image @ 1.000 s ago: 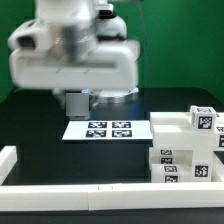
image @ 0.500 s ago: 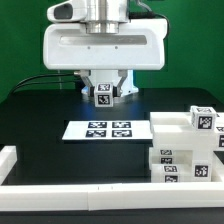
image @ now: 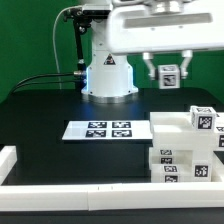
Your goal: Assemble chair
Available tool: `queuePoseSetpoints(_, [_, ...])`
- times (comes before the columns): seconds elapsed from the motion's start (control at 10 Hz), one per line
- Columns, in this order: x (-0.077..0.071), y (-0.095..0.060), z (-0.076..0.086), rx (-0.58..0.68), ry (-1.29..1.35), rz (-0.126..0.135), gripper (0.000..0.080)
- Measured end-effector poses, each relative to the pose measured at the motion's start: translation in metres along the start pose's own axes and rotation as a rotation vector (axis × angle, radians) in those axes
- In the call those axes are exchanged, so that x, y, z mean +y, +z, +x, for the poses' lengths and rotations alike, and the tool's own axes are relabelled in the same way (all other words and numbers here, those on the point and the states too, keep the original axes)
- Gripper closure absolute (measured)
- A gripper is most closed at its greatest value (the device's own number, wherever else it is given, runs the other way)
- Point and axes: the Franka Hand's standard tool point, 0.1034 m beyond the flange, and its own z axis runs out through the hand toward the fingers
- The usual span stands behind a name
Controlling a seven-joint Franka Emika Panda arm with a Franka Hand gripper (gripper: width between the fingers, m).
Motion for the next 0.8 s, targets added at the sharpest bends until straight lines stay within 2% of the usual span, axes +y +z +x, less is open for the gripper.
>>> queuePoseSetpoints(0.2, [0.0, 0.002, -0.001, -0.005, -0.006, 0.002, 0.0518])
queuePoseSetpoints(0.3, [-0.006, 0.003, -0.003, 0.003, 0.004, 0.003, 0.0518])
queuePoseSetpoints(0.4, [-0.021, 0.007, -0.01, 0.015, -0.022, 0.008, 0.0518])
queuePoseSetpoints(0.5, [-0.027, 0.009, -0.01, 0.025, -0.035, 0.015, 0.0518])
queuePoseSetpoints(0.8, [-0.026, 0.018, -0.005, 0.032, -0.042, 0.013, 0.0518])
